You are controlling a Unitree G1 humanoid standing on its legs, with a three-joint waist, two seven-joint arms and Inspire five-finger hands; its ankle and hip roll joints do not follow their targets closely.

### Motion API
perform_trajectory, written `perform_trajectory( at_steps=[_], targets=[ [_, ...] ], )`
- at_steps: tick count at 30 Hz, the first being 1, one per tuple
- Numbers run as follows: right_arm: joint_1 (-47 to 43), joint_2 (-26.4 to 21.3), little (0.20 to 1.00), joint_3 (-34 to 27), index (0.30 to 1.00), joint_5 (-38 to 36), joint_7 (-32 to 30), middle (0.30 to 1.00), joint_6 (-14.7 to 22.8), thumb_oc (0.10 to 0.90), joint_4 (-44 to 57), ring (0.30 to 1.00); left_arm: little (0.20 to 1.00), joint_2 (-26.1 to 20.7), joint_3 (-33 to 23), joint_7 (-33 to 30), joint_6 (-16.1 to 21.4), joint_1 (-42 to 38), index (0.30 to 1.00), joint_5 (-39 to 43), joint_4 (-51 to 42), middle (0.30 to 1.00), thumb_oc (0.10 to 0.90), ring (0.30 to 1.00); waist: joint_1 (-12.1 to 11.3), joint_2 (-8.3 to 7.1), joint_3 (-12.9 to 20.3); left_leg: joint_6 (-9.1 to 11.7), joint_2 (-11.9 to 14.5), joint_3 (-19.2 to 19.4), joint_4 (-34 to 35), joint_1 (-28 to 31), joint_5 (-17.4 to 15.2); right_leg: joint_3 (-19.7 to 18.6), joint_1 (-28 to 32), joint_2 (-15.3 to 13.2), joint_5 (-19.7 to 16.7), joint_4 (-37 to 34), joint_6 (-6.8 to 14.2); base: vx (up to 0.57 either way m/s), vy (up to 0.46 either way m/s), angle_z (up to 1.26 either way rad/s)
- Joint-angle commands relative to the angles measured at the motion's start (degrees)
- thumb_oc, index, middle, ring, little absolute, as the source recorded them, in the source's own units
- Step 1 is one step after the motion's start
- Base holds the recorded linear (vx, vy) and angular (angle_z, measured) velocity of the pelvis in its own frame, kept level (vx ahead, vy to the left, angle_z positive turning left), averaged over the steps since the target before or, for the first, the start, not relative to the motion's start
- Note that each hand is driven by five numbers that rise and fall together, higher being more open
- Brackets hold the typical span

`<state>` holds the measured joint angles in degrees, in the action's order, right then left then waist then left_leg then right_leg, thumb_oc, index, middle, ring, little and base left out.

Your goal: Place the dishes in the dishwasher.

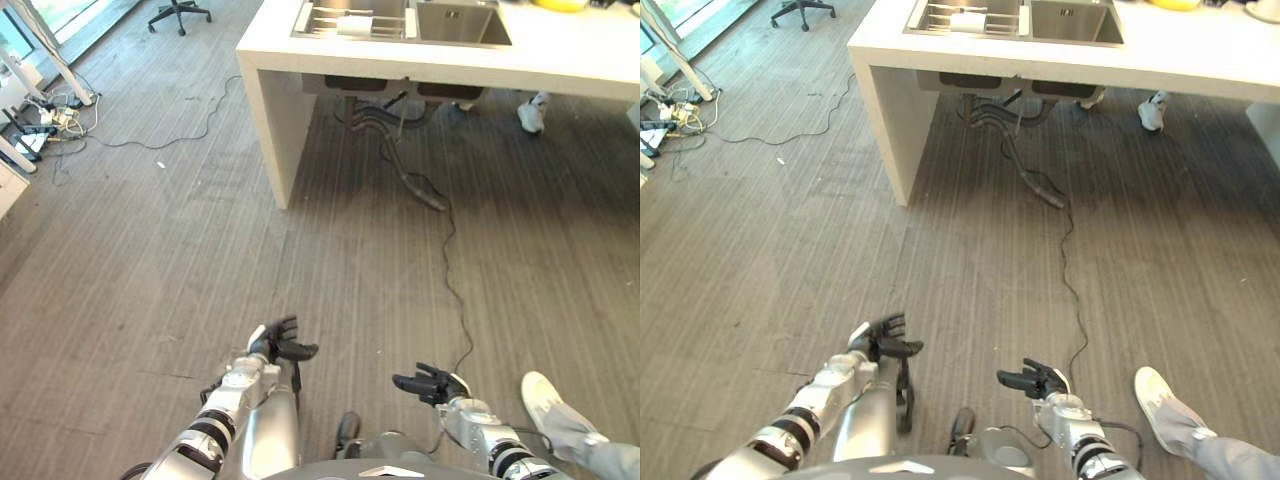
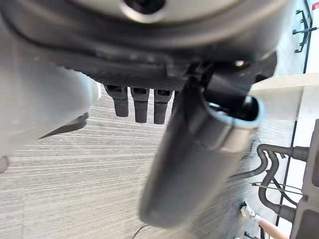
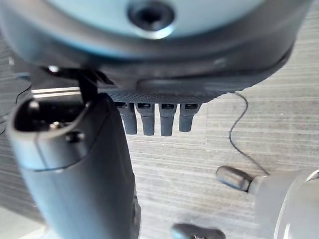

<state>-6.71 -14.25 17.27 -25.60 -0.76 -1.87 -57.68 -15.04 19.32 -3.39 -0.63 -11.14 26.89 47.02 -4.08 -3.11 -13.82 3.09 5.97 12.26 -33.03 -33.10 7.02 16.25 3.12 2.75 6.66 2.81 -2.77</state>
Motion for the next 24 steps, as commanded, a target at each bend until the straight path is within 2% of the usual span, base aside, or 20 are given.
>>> perform_trajectory(
  at_steps=[1,3,4,5,6,7,9,10,11,12,13,14,15,16,17,18,19,22,23,24],
  targets=[
    [-1.3,-3.94,0.9,-0.36,0.9,-1.04,0.16,0.9,3.93,0.8,2.23,0.9,0.9,-0.33,-3.19,-1.65,4.51,-0.09,0.9,-0.58,-4.92,0.9,0.8,0.9,-3.89,1.42,2.22,1.48,-1.87,-1.24,33.31,9.84,2.47,-6.34,11.57,-3.73,3.77,-5.87,7.14,0.46,0.086,-0.89],
    [-1.3,-3.94,0.9,-0.36,0.9,-1.04,0.16,0.9,3.93,0.8,2.23,0.9,0.9,-0.33,-3.18,-1.65,4.51,-0.1,0.9,-0.57,-4.92,0.9,0.8,0.9,-3.91,1.42,2.22,1.48,-1.86,-1.22,33.31,9.85,2.48,-6.36,11.56,-3.72,3.76,-5.87,7.14,0.36,0.095,-1.35],
    [-0.94,-3.17,0.9,-0.84,0.9,1.53,1.08,0.9,3.55,0.8,-1.35,0.9,0.9,-0.72,-5.44,-1.6,4.51,2.48,0.9,0.01,-6.39,0.9,0.8,0.9,-5.31,0.91,3.81,0.66,-1.89,-3.05,33.97,10.9,4.53,-8.33,13.54,-3.62,6.22,-4.36,7.86,0.61,0.187,-1.17],
    [-0.61,-2.83,0.9,-1.23,0.9,2.73,1.89,0.9,3.37,0.8,-3.61,0.9,0.9,-0.9,-6.15,-1.26,5.09,3.42,0.9,0.76,-7.36,0.9,0.8,0.9,-5.37,0.02,4.5,-0.17,-2.63,-3.62,33.16,11.54,5.88,-8.66,13.27,-4.5,6.62,-2.02,8.46,0.95,0.306,-0.36],
    [0.95,-1.77,0.9,-2.36,0.9,4.61,1.87,0.9,3.44,0.8,-6.84,0.9,0.9,-1.93,-7.02,-1.19,4.93,4.7,0.9,0.64,-9.89,0.9,0.8,0.9,-5.94,-2.46,4.96,-1.5,-4.82,-4.89,31.52,12.11,5.33,-8.93,10.63,-5.83,2.39,7.23,10.68,0.52,0.176,-0.54],
    [0.94,-1.77,0.9,-2.37,0.9,4.61,1.87,0.9,3.45,0.8,-6.85,0.9,0.9,-1.93,-7.01,-1.2,4.91,4.7,0.9,0.64,-9.91,0.9,0.8,0.9,-6.04,-2.33,5.1,-1.47,-4.62,-4.89,31.45,11.92,5.33,-9.05,10.46,-5.67,2.25,7.17,10.65,0.46,0.164,-0.65],
    [2.51,-1.46,0.9,-3.84,0.9,4.48,2.21,0.9,2.96,0.8,-9.15,0.9,0.9,-2.85,-7.71,-0.94,4.88,5.54,0.9,0.63,-13.38,0.9,0.8,0.9,-5.81,-3.51,5.0,-3.52,-5.76,-4.83,30.6,13.74,2.71,-9.56,5.76,-7.07,-7.75,18.87,13.38,0.33,0.132,-0.39],
    [2.89,-1.56,0.9,-4.98,0.9,3.82,2.58,0.9,3.05,0.8,-10.48,0.9,0.9,-3.57,-7.74,-0.36,4.87,5.69,0.9,0.74,-15.53,0.9,0.8,0.9,-5.5,-3.48,4.68,-4.81,-6.3,-5.6,30.27,14.77,1.1,-9.77,3.61,-7.13,-13.12,25.36,14.14,0.43,0.178,-0.03],
    [2.89,-2.1,0.9,-6.07,0.9,3.69,2.61,0.9,2.91,0.8,-11.64,0.9,0.9,-3.98,-7.82,0.2,4.75,5.94,0.9,1.38,-18.4,0.9,0.8,0.9,-5.2,-2.83,4.14,-5.67,-6.29,-6.54,29.97,16.03,-0.01,-9.21,1.37,-7.06,-15.48,31.5,14.65,0.29,0.12,-0.12],
    [2.89,-2.1,0.9,-6.07,0.9,3.69,2.61,0.9,2.91,0.8,-11.64,0.9,0.9,-3.98,-7.82,0.2,4.75,5.94,0.9,1.38,-18.4,0.9,0.8,0.9,-5.2,-2.83,4.14,-5.67,-6.29,-6.54,29.97,16.03,-0.01,-9.21,1.37,-7.06,-15.48,31.5,14.65,0.42,0.14,0.28],
    [3.14,-2.24,0.9,-7.07,0.9,4.55,2.47,0.9,2.88,0.8,-13.89,0.9,0.9,-5.0,-7.68,0.73,4.22,5.74,0.9,0.46,-22.45,0.9,0.8,0.9,-4.47,-1.27,3.05,-7.16,-6.3,-7.7,31.43,21.08,-2.19,-5.52,-3.4,-9.34,-15.67,38.55,15.25,0.27,0.08,0.84],
    [3.13,-2.27,0.9,-7.07,0.9,4.55,2.47,0.9,2.89,0.8,-13.91,0.9,0.9,-4.97,-7.69,0.72,4.19,5.74,0.9,0.46,-22.48,0.9,0.8,0.9,-4.48,-1.06,3.14,-7.12,-6.08,-7.77,31.44,20.98,-2.12,-5.46,-3.44,-9.1,-15.88,38.35,15.18,0.57,0.133,1.24],
    [4.03,-2.33,0.9,-8.04,0.9,4.54,2.84,0.9,2.71,0.8,-15.18,0.9,0.9,-5.7,-7.59,1.21,4.41,5.34,0.9,0.05,-26.51,0.9,0.8,0.9,-3.23,0.36,2.57,-7.15,-6.86,-10.09,33.72,26.45,-3.59,-2.76,-8.03,-10.89,-10.4,36.28,13.53,0.41,0.031,1.29],
    [4.52,-2.43,0.9,-8.27,0.9,4.14,3.03,0.9,2.72,0.8,-15.44,0.9,0.9,-5.88,-7.71,1.43,4.59,5.26,0.9,0.09,-28.61,0.9,0.8,0.9,-2.24,0.86,2.36,-6.81,-7.09,-11.35,33.74,28.06,-4.21,-1.7,-8.74,-10.83,-8.23,31.38,12.74,0.56,-0.042,1.11],
    [4.97,-2.67,0.9,-8.78,0.9,3.62,3.03,0.9,3.02,0.8,-15.76,0.9,0.9,-6.28,-7.26,1.59,4.89,4.82,0.9,-0.36,-29.81,0.9,0.8,0.9,-1.33,0.83,1.95,-6.45,-7.81,-13.33,33.17,29.33,-4.85,-2.74,-9.87,-9.73,-5.68,25.47,11.62,0.42,-0.179,1.17],
    [5.69,-3.14,0.9,-9.49,0.9,3.1,3.08,0.9,3.15,0.8,-16.19,0.9,0.9,-6.85,-7.0,2.55,5.28,4.91,0.9,-0.47,-33.37,0.9,0.8,0.9,-0.26,1.02,1.64,-5.69,-8.24,-15.72,32.79,30.97,-6.27,-5.47,-10.85,-9.02,-4.84,17.7,11.61,0.56,-0.31,1.82],
    [7.03,-3.89,0.9,-10.22,0.9,1.83,2.87,0.9,3.14,0.8,-18.31,0.9,0.9,-7.63,-5.38,3.41,5.98,4.18,0.9,-1.49,-36.71,0.9,0.8,0.9,1.11,0.77,1.25,-4.24,-8.69,-18.71,32.32,33.48,-9.37,-11.89,-10.59,-8.5,-6.76,4.84,12.46,0.4,-0.237,2.04],
    [6.02,-3.34,0.9,-10.01,0.9,2.62,3.59,0.9,2.37,0.8,-19.23,0.9,0.9,-8.1,-4.47,5.03,5.95,4.13,0.9,-0.22,-39.64,0.9,0.8,0.9,0.41,0.29,1.53,-4.05,-9.19,-18.79,30.25,32.51,-10.8,-11.62,-9.11,-9.04,-7.39,2.72,12.39,0.16,-0.165,1.54],
    [6.4,-2.52,0.9,-9.67,0.9,3.3,3.96,0.9,2.35,0.8,-19.62,0.9,0.9,-7.49,-4.55,5.37,5.62,4.43,0.9,0.31,-40.77,0.9,0.8,0.9,0.2,0.44,1.74,-3.69,-8.89,-19.05,29.51,32.27,-10.85,-11.01,-8.51,-8.98,-7.38,2.5,11.78,0.14,-0.237,0.75],
    [6.9,-2.33,0.9,-9.43,0.9,3.97,4.24,0.9,1.99,0.8,-20.66,0.9,0.9,-6.66,-4.69,5.56,5.92,4.16,0.9,1.07,-40.25,0.9,0.8,0.9,-0.03,1.02,1.82,-2.47,-8.61,-20.67,27.94,31.79,-10.92,-10.12,-7.66,-8.47,-7.1,1.95,10.88,0.14,-0.239,0.55]
  ],
)
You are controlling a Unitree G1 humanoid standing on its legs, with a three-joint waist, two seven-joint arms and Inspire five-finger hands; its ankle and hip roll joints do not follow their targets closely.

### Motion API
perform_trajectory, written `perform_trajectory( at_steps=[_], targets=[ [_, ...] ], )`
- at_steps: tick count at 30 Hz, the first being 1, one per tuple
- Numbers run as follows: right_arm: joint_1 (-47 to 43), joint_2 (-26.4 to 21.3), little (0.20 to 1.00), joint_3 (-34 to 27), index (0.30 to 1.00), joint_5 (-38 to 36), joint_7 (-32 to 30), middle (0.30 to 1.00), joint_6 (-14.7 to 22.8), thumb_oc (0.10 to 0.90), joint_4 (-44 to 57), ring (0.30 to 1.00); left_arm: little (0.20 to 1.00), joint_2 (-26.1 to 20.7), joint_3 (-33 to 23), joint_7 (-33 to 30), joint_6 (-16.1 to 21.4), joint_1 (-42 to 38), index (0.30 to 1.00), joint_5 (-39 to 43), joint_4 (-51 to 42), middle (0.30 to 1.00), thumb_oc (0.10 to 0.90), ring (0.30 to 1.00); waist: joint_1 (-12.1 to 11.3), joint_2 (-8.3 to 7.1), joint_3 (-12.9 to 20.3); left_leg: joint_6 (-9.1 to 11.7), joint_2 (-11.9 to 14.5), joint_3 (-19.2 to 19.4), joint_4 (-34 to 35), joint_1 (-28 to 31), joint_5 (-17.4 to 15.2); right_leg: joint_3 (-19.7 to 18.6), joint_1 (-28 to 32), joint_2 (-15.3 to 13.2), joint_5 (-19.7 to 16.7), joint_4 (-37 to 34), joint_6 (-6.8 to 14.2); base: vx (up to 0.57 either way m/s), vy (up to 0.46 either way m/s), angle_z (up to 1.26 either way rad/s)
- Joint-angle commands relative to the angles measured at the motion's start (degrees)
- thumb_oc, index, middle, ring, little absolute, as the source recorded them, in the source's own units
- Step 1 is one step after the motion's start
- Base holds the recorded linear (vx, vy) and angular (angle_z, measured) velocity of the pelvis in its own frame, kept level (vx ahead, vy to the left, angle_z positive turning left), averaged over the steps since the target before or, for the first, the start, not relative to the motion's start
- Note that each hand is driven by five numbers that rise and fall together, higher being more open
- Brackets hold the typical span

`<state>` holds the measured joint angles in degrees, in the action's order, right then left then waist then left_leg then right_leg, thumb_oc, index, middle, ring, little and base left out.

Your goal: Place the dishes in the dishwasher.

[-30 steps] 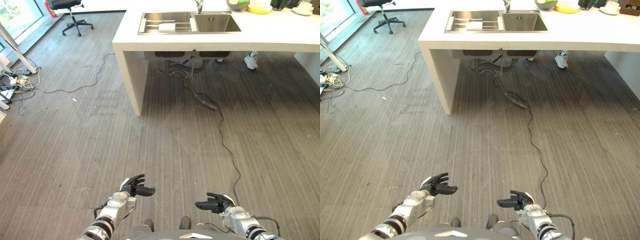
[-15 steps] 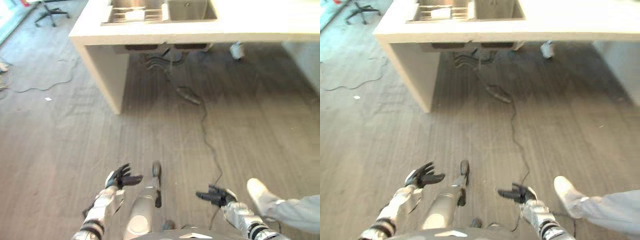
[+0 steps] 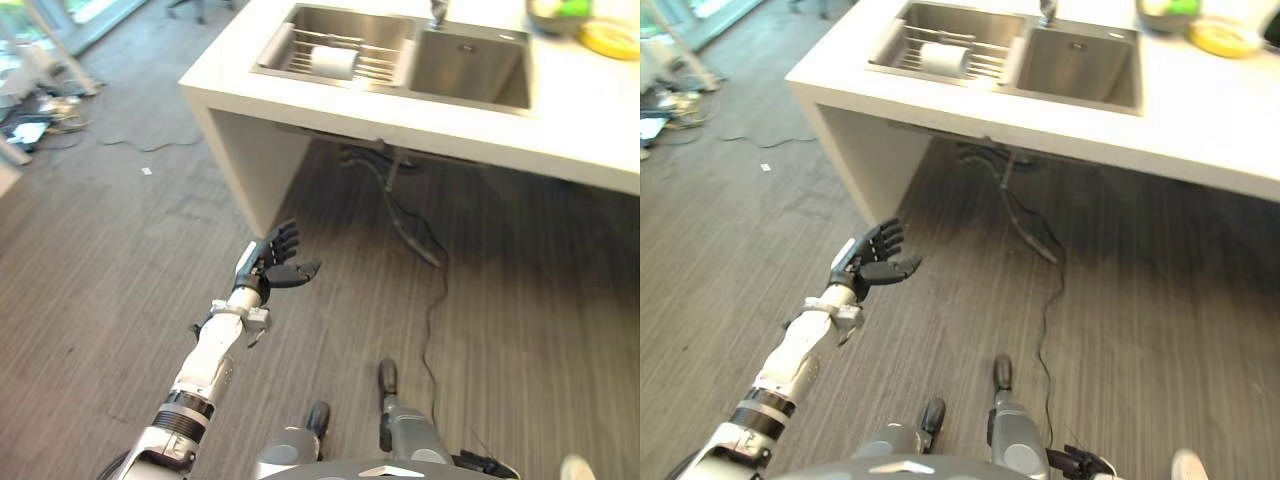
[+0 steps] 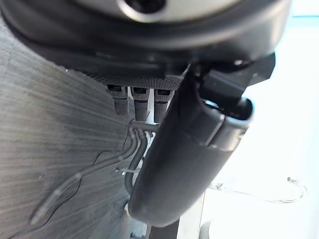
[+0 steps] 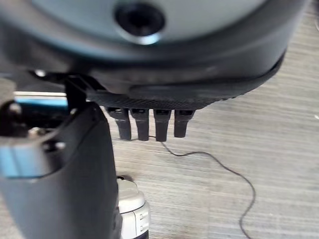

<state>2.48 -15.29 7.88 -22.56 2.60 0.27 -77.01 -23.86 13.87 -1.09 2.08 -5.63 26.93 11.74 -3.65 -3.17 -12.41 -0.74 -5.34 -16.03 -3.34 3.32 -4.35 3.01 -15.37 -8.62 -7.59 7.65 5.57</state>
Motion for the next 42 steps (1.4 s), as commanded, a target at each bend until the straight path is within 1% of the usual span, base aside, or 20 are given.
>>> perform_trajectory(
  at_steps=[1,4,6,8,9,11,12,13,15,20,22,23,25,29,31,32,33,35,38,42],
  targets=[
    [-2.3,-1.32,0.9,-0.04,0.9,0.94,0.9,0.9,-0.13,0.8,-1.35,0.9,0.9,2.18,0.74,3.26,3.2,-1.33,0.9,1.04,-4.98,0.9,0.8,0.9,-0.21,1.15,0.41,1.4,2.7,7.37,-1.94,-4.72,0.35,3.39,10.96,2.91,7.16,-2.96,2.51,0.15,-0.23,0.61],
    [-2.56,-1.68,0.9,1.19,0.9,2.1,0.77,0.9,-0.18,0.8,-1.96,0.9,0.9,2.73,0.27,3.4,3.12,-0.69,0.9,1.31,-4.07,0.9,0.8,0.9,-0.6,1.69,0.8,3.14,2.83,6.26,-7.7,-6.08,-0.13,5.24,14.15,3.58,7.9,-5.65,0.99,0.14,-0.225,0.7],
    [-2.48,-2.01,0.9,1.65,0.9,2.46,0.67,0.9,-0.15,0.8,-1.58,0.9,0.9,3.0,0.13,3.29,2.79,0.2,0.9,1.75,-4.16,0.9,0.8,0.9,-0.74,2.26,0.27,4.22,3.14,6.64,-17.02,-9.37,2.21,5.48,16.08,4.43,9.28,-5.54,-0.43,0.11,-0.228,0.37],
    [-3.0,-2.38,0.9,1.92,0.9,2.07,0.35,0.9,0.0,0.8,-0.46,0.9,0.9,3.4,0.16,3.1,2.56,1.21,0.9,1.5,-4.54,0.9,0.8,0.9,-0.54,2.27,-0.8,5.34,4.55,10.98,-27.37,-14.73,6.6,6.92,18.23,4.59,10.5,-5.44,-1.67,0.08,-0.223,0.43],
    [-3.19,-2.59,0.9,1.7,0.9,1.18,0.23,0.9,-0.18,0.8,-0.14,0.9,0.9,3.76,0.61,3.29,2.18,1.84,0.9,1.56,-4.95,0.9,0.8,0.9,-0.67,2.6,-0.63,5.1,7.75,15.29,-26.57,-17.01,7.86,8.03,19.75,5.17,11.54,-5.96,-2.33,0.14,-0.171,0.22],
    [-3.2,-2.53,0.9,1.71,0.9,0.83,0.17,0.9,-0.14,0.8,-0.04,0.9,0.9,3.95,0.89,3.48,1.99,1.91,0.9,1.3,-4.91,0.9,0.8,0.9,-0.97,2.5,-0.42,4.81,8.58,17.09,-23.06,-17.15,7.16,8.26,20.8,5.07,11.7,-6.9,-2.21,0.19,-0.04,0.1],
    [-3.37,-2.49,0.9,2.07,0.9,0.98,0.26,0.9,-0.14,0.8,-0.13,0.9,0.9,4.13,1.16,3.77,1.91,1.95,0.9,0.76,-5.84,0.9,0.8,0.9,-1.71,3.33,0.49,4.6,9.43,17.19,-11.42,-18.17,7.99,8.3,22.07,5.89,12.19,-8.5,-1.45,0.19,0.017,0.07],
    [-3.32,-2.49,0.9,2.06,0.9,0.98,0.26,0.9,-0.13,0.8,-0.13,0.9,0.9,4.13,1.19,3.76,1.89,2.0,0.9,0.75,-5.87,0.9,0.8,0.9,-1.82,3.06,0.23,4.61,9.17,17.45,-10.21,-17.16,8.52,8.19,22.51,5.59,12.21,-8.66,-1.41,0.27,0.032,0.09],
    [-3.93,-2.34,0.9,2.51,0.9,1.48,-0.33,0.9,-0.09,0.8,-0.92,0.9,0.9,4.27,2.49,3.33,2.45,-0.03,0.9,0.78,-6.62,0.9,0.8,0.9,-2.86,4.09,0.29,6.36,11.01,17.31,3.89,-19.26,14.8,8.59,25.18,6.55,13.1,-10.2,-1.01,0.26,0.033,-0.16],
    [-4.01,-2.04,0.9,1.56,0.9,1.47,-0.16,0.9,-0.64,0.8,-3.01,0.9,0.9,4.33,2.45,3.27,2.83,-1.47,0.9,1.45,-8.69,0.9,0.8,0.9,-2.67,4.43,0.38,7.11,11.81,19.59,6.88,-19.54,16.59,8.84,27.83,6.68,13.5,-12.05,-0.3,0.18,0.054,-0.12],
    [-3.31,-1.35,0.9,1.04,0.9,2.14,0.51,0.9,-0.82,0.8,-4.29,0.9,0.9,3.74,1.59,3.71,3.37,-1.0,0.9,2.7,-12.11,0.9,0.8,0.9,-3.06,5.11,2.56,7.12,12.07,19.64,6.01,-17.78,18.05,7.15,29.71,6.86,14.79,-12.54,0.08,0.35,0.192,-0.35],
    [-3.31,-1.35,0.9,1.04,0.9,2.14,0.51,0.9,-0.82,0.8,-4.29,0.9,0.9,3.74,1.59,3.71,3.37,-1.0,0.9,2.7,-12.11,0.9,0.8,0.9,-3.06,5.11,2.56,7.12,12.07,19.64,6.01,-17.78,18.05,7.15,29.71,6.86,14.79,-12.54,0.08,0.54,0.349,-0.72],
    [-2.85,-0.36,0.9,0.63,0.9,3.78,1.22,0.9,-1.17,0.8,-5.02,0.9,0.9,2.15,0.64,4.21,4.07,-0.68,0.9,2.86,-15.09,0.9,0.8,0.9,-4.3,3.29,4.44,5.11,9.74,16.7,1.01,-17.54,14.15,4.23,30.43,3.41,15.95,-8.42,1.22,0.44,0.302,-0.77],
    [-2.77,0.38,0.9,0.33,0.9,4.26,1.47,0.9,-1.08,0.8,-4.82,0.9,0.9,1.17,-0.01,4.3,4.29,-0.49,0.9,2.53,-16.81,0.9,0.8,0.9,-4.55,1.97,4.89,3.4,8.48,17.08,-1.7,-17.08,11.16,3.63,29.23,1.7,15.32,-3.85,2.42,0.2,0.163,-0.48],
    [-3.24,0.78,0.9,-0.1,0.9,4.26,1.32,0.9,-1.08,0.8,-4.42,0.9,0.9,0.3,-1.8,3.75,4.65,0.07,0.9,1.7,-18.46,0.9,0.8,0.9,-4.97,0.74,4.92,0.84,5.81,17.39,-3.91,-15.62,7.59,3.18,24.59,-0.82,9.17,6.6,5.14,0.18,0.254,0.03],
    [-3.45,0.81,0.9,-0.31,0.9,3.95,1.36,0.9,-1.24,0.8,-4.42,0.9,0.9,0.4,-2.66,3.17,4.72,0.52,0.9,1.93,-18.88,0.9,0.8,0.9,-4.87,1.26,4.64,0.0,5.58,16.97,-3.9,-15.14,7.13,2.51,22.38,-0.59,6.34,11.48,5.28,0.03,0.259,-0.1],
    [4.37,-0.27,0.9,-0.41,0.9,5.46,4.5,0.9,-0.72,0.8,-3.49,0.9,0.9,0.89,-5.34,2.32,6.49,1.73,0.9,2.55,-17.14,0.9,0.8,0.9,-2.71,2.14,3.38,-0.43,6.14,17.81,-3.33,-14.24,7.0,0.45,18.84,-0.11,4.39,17.22,5.2,-0.03,0.255,0.12],
    [4.29,-2.84,0.9,-0.79,0.9,8.99,5.31,0.9,-1.48,0.8,-4.02,0.9,0.9,2.3,-8.33,0.96,6.05,1.46,0.9,4.4,-14.43,0.9,0.8,0.9,-0.85,3.42,2.21,-0.92,6.91,18.62,-1.31,-11.02,6.11,3.22,14.69,-1.3,3.56,20.96,5.56,0.02,0.182,0.29],
    [5.26,-6.0,0.9,-3.62,0.9,10.36,5.53,0.9,-1.02,0.8,-4.58,0.9,0.9,4.27,-13.93,0.74,4.34,7.55,0.9,6.51,-9.44,0.9,0.8,0.9,0.3,3.27,1.82,-0.03,6.22,17.5,1.65,-7.63,5.58,7.93,14.09,-2.09,7.98,8.94,3.64,0.2,0.002,-0.17],
    [5.92,-7.16,0.9,-6.3,0.9,12.03,4.89,0.9,-1.35,0.8,-6.94,0.9,0.9,4.65,-21.94,-0.84,4.66,15.71,0.9,-0.4,-5.68,0.9,0.8,0.9,-1.48,2.15,2.26,1.3,5.33,17.59,6.3,-5.79,6.58,8.1,17.39,-0.67,7.02,-4.79,4.82,0.1,-0.08,0.42]
  ],
)
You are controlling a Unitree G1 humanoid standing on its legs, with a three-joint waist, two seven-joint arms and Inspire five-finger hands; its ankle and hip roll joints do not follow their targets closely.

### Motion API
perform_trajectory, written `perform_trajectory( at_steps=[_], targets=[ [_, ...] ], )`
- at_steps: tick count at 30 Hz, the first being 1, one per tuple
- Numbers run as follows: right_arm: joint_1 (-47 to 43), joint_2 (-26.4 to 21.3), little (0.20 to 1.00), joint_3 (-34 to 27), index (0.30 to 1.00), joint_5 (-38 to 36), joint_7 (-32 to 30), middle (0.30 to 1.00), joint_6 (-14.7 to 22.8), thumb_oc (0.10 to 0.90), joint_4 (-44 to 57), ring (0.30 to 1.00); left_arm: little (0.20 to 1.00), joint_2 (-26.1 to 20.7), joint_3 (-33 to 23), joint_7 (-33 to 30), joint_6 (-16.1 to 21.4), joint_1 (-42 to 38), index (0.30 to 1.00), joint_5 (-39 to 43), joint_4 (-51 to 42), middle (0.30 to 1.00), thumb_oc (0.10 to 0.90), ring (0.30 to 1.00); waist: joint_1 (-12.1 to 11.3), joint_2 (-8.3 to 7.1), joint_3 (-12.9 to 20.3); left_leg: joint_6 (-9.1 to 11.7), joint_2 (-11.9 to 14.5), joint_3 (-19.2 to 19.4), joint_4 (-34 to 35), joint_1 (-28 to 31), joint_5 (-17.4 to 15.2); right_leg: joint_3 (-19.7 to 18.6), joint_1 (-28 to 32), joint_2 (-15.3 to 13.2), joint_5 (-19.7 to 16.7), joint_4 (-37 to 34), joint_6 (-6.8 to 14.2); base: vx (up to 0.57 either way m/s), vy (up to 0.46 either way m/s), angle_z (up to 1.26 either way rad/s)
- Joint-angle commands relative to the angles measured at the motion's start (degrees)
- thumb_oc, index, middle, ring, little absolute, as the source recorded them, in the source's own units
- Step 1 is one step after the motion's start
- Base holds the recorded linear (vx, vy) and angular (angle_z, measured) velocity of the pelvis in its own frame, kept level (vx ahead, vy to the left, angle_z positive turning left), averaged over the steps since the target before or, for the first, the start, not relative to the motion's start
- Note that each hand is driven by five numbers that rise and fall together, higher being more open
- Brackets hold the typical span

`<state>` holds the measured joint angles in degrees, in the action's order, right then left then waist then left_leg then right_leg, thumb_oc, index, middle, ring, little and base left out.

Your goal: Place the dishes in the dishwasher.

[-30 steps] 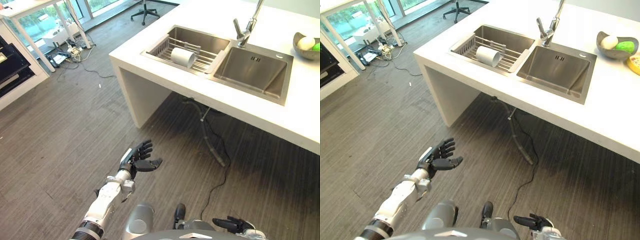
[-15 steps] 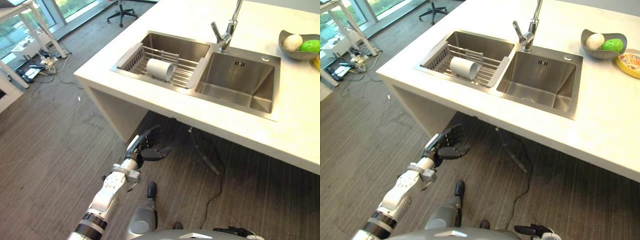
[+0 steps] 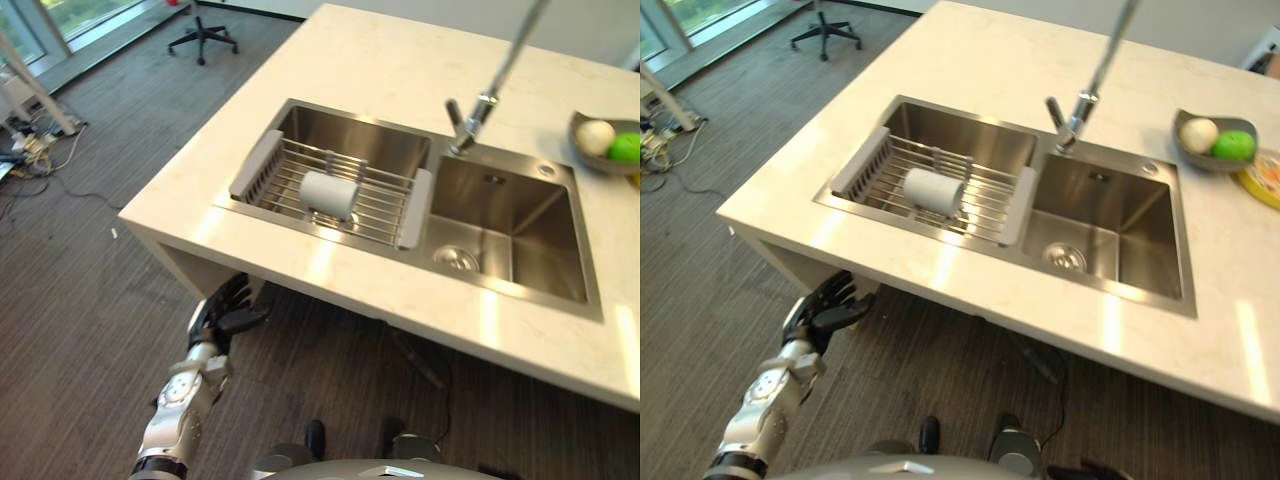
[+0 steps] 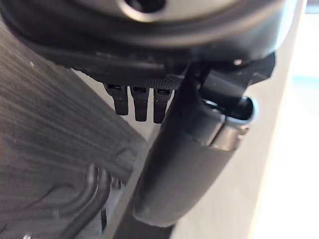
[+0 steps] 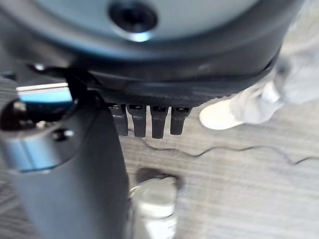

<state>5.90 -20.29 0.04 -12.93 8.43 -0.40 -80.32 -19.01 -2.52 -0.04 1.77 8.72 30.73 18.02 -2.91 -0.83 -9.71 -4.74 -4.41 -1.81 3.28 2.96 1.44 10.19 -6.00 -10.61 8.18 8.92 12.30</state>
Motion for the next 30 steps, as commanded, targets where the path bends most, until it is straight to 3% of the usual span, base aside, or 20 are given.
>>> perform_trajectory(
  at_steps=[1,7,12,20,30],
  targets=[
    [3.29,-2.25,0.9,1.04,0.9,2.22,-0.88,0.9,-0.51,0.8,-3.54,0.9,0.9,-0.07,-7.62,-2.06,5.48,3.14,0.9,-5.9,-13.78,0.9,0.8,0.9,-2.59,-0.09,0.0,5.7,4.68,3.46,0.52,-4.9,1.16,1.38,8.83,1.62,-8.75,-7.36,-2.08,0.06,-0.102,0.4],
    [5.66,-1.74,0.9,2.12,0.9,2.78,-1.86,0.9,0.36,0.8,-3.15,0.9,0.9,-1.03,-14.01,-7.25,8.57,2.79,0.9,-13.94,-21.09,0.9,0.8,0.9,-3.43,-0.6,1.15,6.86,5.81,3.09,1.18,-3.08,0.76,2.22,11.31,2.47,-8.93,-11.42,-2.66,0.06,-0.09,0.16],
    [6.77,-0.77,0.9,4.17,0.9,3.31,-1.74,0.9,0.66,0.8,-1.54,0.9,0.9,-3.52,-16.02,-12.05,10.74,-2.09,0.9,-19.54,-26.7,0.9,0.8,0.9,-1.9,-0.79,2.2,7.57,6.28,4.09,1.68,-1.48,0.82,1.68,13.1,3.28,-8.91,-13.86,-3.04,0.06,-0.055,-0.05],
    [7.21,-2.5,0.9,4.81,0.9,1.85,-0.25,0.9,1.07,0.8,-0.09,0.9,0.9,-9.99,-4.97,-7.2,12.87,-13.91,0.9,-23.9,-34.41,0.9,0.8,0.9,2.88,-0.61,3.29,8.06,7.45,6.81,1.72,-0.14,0.16,-2.1,12.36,4.43,-8.8,-13.92,-3.21,0.03,-0.057,-0.23],
    [7.85,-4.75,0.9,3.91,0.9,1.48,1.93,0.9,0.76,0.8,-0.48,0.9,0.9,-18.04,3.25,-1.29,10.87,-18.35,0.9,-32.08,-28.02,0.9,0.8,0.9,5.74,0.35,4.32,8.28,8.46,9.63,1.72,1.15,-0.65,-5.64,11.34,5.35,-8.91,-13.92,-3.13,0.03,-0.028,-0.41]
  ],
)
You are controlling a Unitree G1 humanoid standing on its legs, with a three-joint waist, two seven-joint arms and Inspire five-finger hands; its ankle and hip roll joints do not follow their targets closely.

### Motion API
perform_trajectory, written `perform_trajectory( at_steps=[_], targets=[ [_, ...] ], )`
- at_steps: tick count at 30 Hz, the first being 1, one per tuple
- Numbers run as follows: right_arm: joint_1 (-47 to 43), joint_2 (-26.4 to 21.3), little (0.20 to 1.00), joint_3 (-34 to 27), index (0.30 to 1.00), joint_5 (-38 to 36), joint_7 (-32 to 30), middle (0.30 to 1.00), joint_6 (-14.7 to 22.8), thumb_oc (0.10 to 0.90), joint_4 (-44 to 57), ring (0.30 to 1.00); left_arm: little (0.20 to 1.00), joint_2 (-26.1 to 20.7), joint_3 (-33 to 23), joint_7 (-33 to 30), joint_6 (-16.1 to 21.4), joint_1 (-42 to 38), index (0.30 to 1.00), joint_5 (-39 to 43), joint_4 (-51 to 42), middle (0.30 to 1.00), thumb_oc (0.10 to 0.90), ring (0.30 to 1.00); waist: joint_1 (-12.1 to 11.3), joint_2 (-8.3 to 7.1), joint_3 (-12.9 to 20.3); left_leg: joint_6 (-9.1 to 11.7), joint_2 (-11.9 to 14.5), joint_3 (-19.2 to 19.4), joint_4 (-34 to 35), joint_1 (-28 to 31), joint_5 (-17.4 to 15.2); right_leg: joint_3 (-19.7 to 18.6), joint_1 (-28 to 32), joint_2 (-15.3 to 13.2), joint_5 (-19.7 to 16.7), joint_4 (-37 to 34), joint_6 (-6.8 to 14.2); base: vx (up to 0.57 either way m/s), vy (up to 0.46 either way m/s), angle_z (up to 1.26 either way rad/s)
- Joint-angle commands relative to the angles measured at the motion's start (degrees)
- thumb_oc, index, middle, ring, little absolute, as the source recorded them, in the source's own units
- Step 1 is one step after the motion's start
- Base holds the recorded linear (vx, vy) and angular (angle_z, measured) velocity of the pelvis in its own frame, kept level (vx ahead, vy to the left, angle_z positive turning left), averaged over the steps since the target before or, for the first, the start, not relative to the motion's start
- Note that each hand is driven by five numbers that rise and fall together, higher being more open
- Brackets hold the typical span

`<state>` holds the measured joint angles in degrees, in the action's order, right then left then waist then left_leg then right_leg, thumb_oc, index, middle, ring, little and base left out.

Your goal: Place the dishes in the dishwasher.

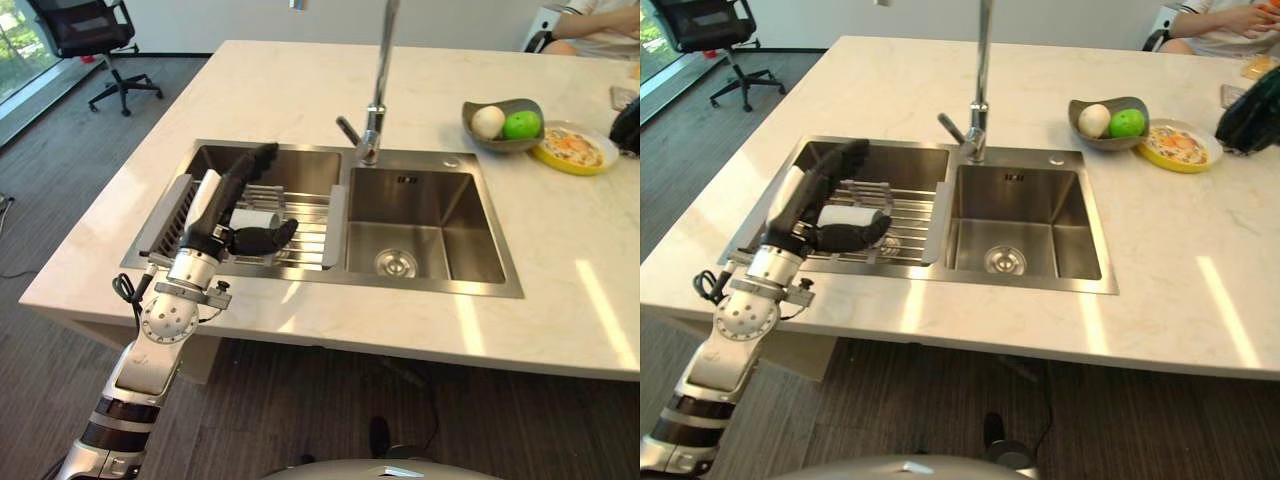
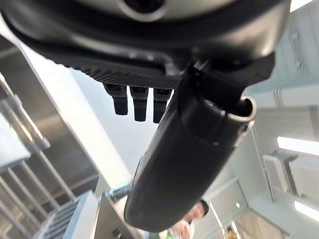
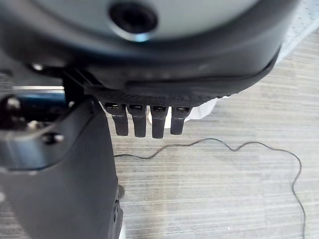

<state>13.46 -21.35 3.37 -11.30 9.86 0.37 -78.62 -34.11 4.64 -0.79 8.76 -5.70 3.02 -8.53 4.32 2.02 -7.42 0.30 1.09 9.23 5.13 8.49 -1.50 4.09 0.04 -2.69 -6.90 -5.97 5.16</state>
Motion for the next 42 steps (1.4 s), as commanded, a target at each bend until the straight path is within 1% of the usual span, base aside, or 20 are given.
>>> perform_trajectory(
  at_steps=[1,3,4,6,7,8,10,15,16,18,23,24,27,28,30,32,33,34,39,42],
  targets=[
    [0.2,-4.03,0.9,0.4,0.9,-0.11,0.76,0.9,-0.03,0.8,-2.33,0.9,0.9,-4.41,-3.53,-0.46,3.63,-4.36,0.9,-6.49,-0.43,0.9,0.8,0.9,-1.38,-2.38,2.09,3.26,3.0,-1.3,-0.13,-4.31,2.33,0.41,5.3,-2.53,6.09,0.97,3.99,0.02,-0.016,-0.1],
    [0.08,-4.36,0.9,0.18,0.9,-0.01,1.23,0.9,-0.16,0.8,-2.84,0.9,0.9,-6.52,-3.56,-0.92,3.45,-4.94,0.9,-10.62,0.58,0.9,0.8,0.9,-1.29,-2.15,2.28,3.4,3.08,-1.31,-0.13,-4.06,1.77,0.45,5.55,-2.51,6.56,0.97,4.14,0.07,-0.017,-0.03],
    [-6.64,-6.36,0.9,0.97,0.9,-3.78,1.29,0.9,0.11,0.8,-2.35,0.9,0.9,-8.2,-3.39,1.7,3.62,-3.55,0.9,-9.58,-0.38,0.9,0.8,0.9,-2.53,-2.15,2.92,3.45,3.02,-1.76,-0.13,-3.95,1.66,0.98,5.79,-2.57,6.68,0.97,4.03,0.08,-0.008,0.02],
    [-6.72,-6.37,0.9,1.05,0.9,-3.8,1.3,0.9,0.14,0.8,-2.41,0.9,0.9,-8.21,-3.51,1.73,3.59,-3.46,0.9,-9.57,-0.44,0.9,0.8,0.9,-2.41,-2.15,2.91,3.45,3.01,-1.81,-0.13,-3.94,1.62,1.03,5.83,-2.58,6.73,0.97,4.04,0.06,-0.005,-0.11],
    [-7.39,-1.82,0.9,2.23,0.9,-3.28,0.44,0.9,-0.27,0.8,-1.73,0.9,0.9,-7.65,-3.84,0.37,2.6,-2.56,0.9,-12.64,-0.6,0.9,0.8,0.9,-3.73,-1.69,4.15,3.32,2.85,-2.26,-0.13,-4.0,1.49,1.62,6.31,-2.77,7.01,0.97,4.11,0.1,-0.005,-0.03],
    [-6.79,-0.73,0.9,1.78,0.9,-3.56,0.32,0.9,-0.14,0.8,-1.62,0.9,0.9,-7.9,-3.97,1.35,1.77,-2.91,0.9,-14.41,-0.56,0.9,0.8,0.9,-3.65,-1.65,4.38,3.27,2.8,-2.36,-0.13,-4.0,1.43,1.74,6.33,-2.8,7.03,0.97,4.1,0.1,-0.008,0.19],
    [-5.22,0.25,0.9,1.12,0.9,-3.94,0.27,0.9,-0.13,0.8,-1.45,0.9,0.9,-10.26,-4.95,1.78,1.21,-3.08,0.9,-18.34,-0.92,0.9,0.8,0.9,-3.58,-1.55,4.6,3.2,2.7,-2.64,-0.13,-4.22,1.36,1.83,6.28,-2.81,7.02,0.97,4.11,0.02,-0.009,0.28],
    [-4.74,0.58,0.9,2.12,0.9,-3.97,0.6,0.9,-0.14,0.8,-0.69,0.9,0.9,-12.98,-4.77,1.28,0.85,-4.89,0.9,-21.93,-0.06,0.9,0.8,0.9,-3.46,-1.5,4.8,3.23,2.52,-2.82,-0.13,-4.52,1.21,2.04,6.14,-2.93,7.07,0.97,4.16,0.0,0.003,0.09],
    [-4.87,1.01,0.9,2.61,0.9,-3.99,0.59,0.9,-0.11,0.8,-0.24,0.9,0.9,-14.02,-3.9,0.86,0.6,-6.06,0.9,-23.94,1.03,0.9,0.8,0.9,-3.41,-1.51,5.0,3.23,2.43,-2.95,-0.13,-4.65,1.11,2.25,6.08,-2.99,7.09,0.97,4.2,0.0,0.0,0.0],
    [-5.08,1.08,0.9,2.98,0.9,-4.0,0.61,0.9,-0.13,0.8,-0.02,0.9,0.9,-14.49,-3.37,0.74,0.5,-6.63,0.9,-24.82,1.48,0.9,0.8,0.9,-3.35,-1.46,5.06,3.24,2.39,-2.93,-0.13,-4.68,1.07,2.28,6.06,-3.01,7.09,0.97,4.23,0.0,0.0,0.0],
    [-5.58,1.73,0.9,4.34,0.9,-4.07,0.49,0.9,-0.22,0.8,0.98,0.9,0.9,-17.19,0.21,-1.35,0.28,-11.11,0.9,-29.8,5.5,0.9,0.8,0.9,-2.94,-1.37,5.21,3.21,2.34,-2.69,-0.13,-4.66,0.89,2.04,5.85,-3.16,6.9,0.97,4.39,0.0,0.0,0.0],
    [-5.64,1.9,0.9,4.81,0.9,-4.07,0.3,0.9,-0.21,0.8,1.23,0.9,0.9,-18.19,1.9,-1.96,-0.01,-12.72,0.9,-31.22,7.46,0.9,0.8,0.9,-2.64,-1.41,5.29,3.18,2.34,-2.54,-0.13,-4.63,0.79,1.78,5.68,-3.16,6.78,0.97,4.46,0.0,0.0,0.0],
    [-5.57,2.04,0.9,4.76,0.9,-4.06,0.13,0.9,-0.15,0.8,1.32,0.9,0.9,-18.69,3.47,-2.09,-0.4,-14.2,0.9,-32.1,9.09,0.9,0.8,0.9,-2.65,-1.5,5.31,3.13,2.36,-2.31,-0.13,-4.65,0.74,1.56,5.55,-3.13,6.7,0.97,4.51,0.0,0.004,-0.02],
    [-5.49,2.09,0.9,4.81,0.9,-4.13,-0.07,0.9,-0.11,0.8,1.33,0.9,0.9,-19.55,5.38,-1.7,-0.93,-15.82,0.9,-33.1,11.36,0.9,0.8,0.9,-2.3,-1.49,5.37,3.1,2.39,-1.94,-0.13,-4.64,0.67,1.31,5.46,-3.16,6.6,0.97,4.58,0.01,0.017,-0.06],
    [-5.32,2.21,0.9,4.91,0.9,-4.03,-0.27,0.9,-0.01,0.8,1.33,0.9,0.9,-20.38,6.91,-1.69,-1.43,-17.28,0.9,-34.43,13.09,0.9,0.8,0.9,-2.04,-1.46,5.43,3.1,2.43,-1.54,-0.13,-4.55,0.6,0.99,5.3,-3.19,6.52,0.97,4.67,0.01,0.019,-0.08],
    [-5.21,2.2,0.9,5.07,0.9,-3.92,-0.53,0.9,-0.04,0.8,1.34,0.9,0.9,-20.76,9.35,-1.81,-2.15,-19.72,0.9,-35.32,16.25,0.9,0.8,0.9,-1.71,-1.5,5.4,3.05,2.5,-1.22,-0.13,-4.5,0.5,0.62,5.06,-3.24,6.38,0.97,4.77,0.0,0.009,-0.13],
    [-5.21,2.2,0.9,5.07,0.9,-3.92,-0.53,0.9,-0.04,0.8,1.34,0.9,0.9,-20.76,9.35,-1.81,-2.15,-19.72,0.9,-35.32,16.25,0.9,0.8,0.9,-1.71,-1.5,5.4,3.05,2.5,-1.22,-0.13,-4.5,0.5,0.62,5.06,-3.24,6.38,0.97,4.77,0.0,0.021,-0.1],
    [-5.0,2.33,0.9,5.18,0.9,-3.88,-0.74,0.9,0.0,0.8,1.4,0.9,0.9,-21.03,11.03,-2.02,-2.92,-21.25,0.9,-35.98,19.28,0.9,0.8,0.9,-1.24,-1.42,5.22,2.98,2.44,-0.65,-0.13,-4.43,0.33,0.05,4.68,-3.34,6.2,0.97,4.91,0.0,0.024,-0.07],
    [-4.72,3.08,0.9,5.63,0.9,-4.22,-0.83,0.9,-0.01,0.8,1.45,0.9,0.9,-21.0,13.14,-2.68,-4.14,-22.93,0.9,-37.49,23.82,0.9,0.8,0.9,-0.59,-1.3,4.99,2.82,2.43,0.55,-0.13,-4.17,-0.01,-1.15,4.11,-3.34,5.99,0.97,5.18,0.01,0.018,-0.17],
    [-4.8,3.16,0.9,5.62,0.9,-4.26,-0.98,0.9,-0.01,0.8,1.37,0.9,0.9,-20.94,13.71,-2.83,-4.42,-23.43,0.9,-37.9,24.67,0.9,0.8,0.9,-0.62,-1.29,4.95,2.78,2.43,0.85,-0.13,-4.09,-0.09,-1.48,4.02,-3.33,5.98,0.97,5.21,0.0,0.011,-0.06]
  ],
)
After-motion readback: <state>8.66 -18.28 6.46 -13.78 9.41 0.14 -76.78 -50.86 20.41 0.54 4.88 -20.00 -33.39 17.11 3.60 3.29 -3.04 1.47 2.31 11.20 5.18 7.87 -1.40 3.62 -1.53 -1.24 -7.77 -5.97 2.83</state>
